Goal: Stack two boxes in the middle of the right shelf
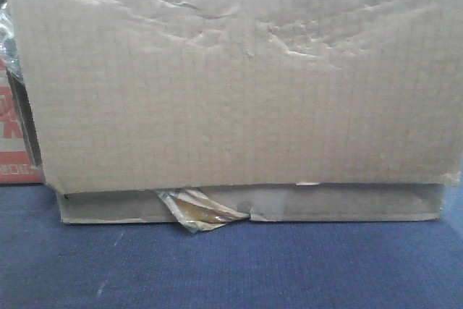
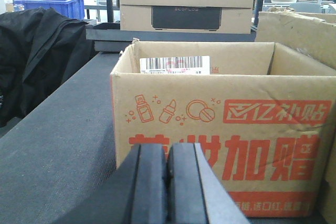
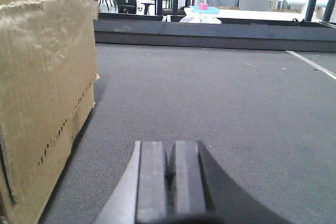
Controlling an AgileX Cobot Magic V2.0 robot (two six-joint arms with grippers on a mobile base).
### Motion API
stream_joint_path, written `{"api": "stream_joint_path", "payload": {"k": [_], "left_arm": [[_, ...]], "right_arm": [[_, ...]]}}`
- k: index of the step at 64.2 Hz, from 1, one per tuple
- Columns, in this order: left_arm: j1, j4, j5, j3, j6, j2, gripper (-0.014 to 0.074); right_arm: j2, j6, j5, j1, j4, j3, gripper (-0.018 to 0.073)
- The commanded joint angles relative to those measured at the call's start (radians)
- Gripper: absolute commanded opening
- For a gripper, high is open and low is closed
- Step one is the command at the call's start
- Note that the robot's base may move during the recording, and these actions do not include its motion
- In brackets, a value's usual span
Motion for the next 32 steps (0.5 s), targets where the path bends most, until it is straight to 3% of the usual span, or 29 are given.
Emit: {"api": "stream_joint_path", "payload": {"k": [1, 32], "left_arm": [[0.004, -0.006, -0.016, -0.003, 0.004, -0.004, -0.0111], [0.004, -0.006, -0.029, -0.003, 0.004, -0.004, -0.0111]], "right_arm": [[-0.004, 0.0, -0.015, -0.001, -0.006, 0.0, -0.0162], [-0.004, 0.0, -0.015, -0.001, -0.006, 0.0, -0.0162]]}}
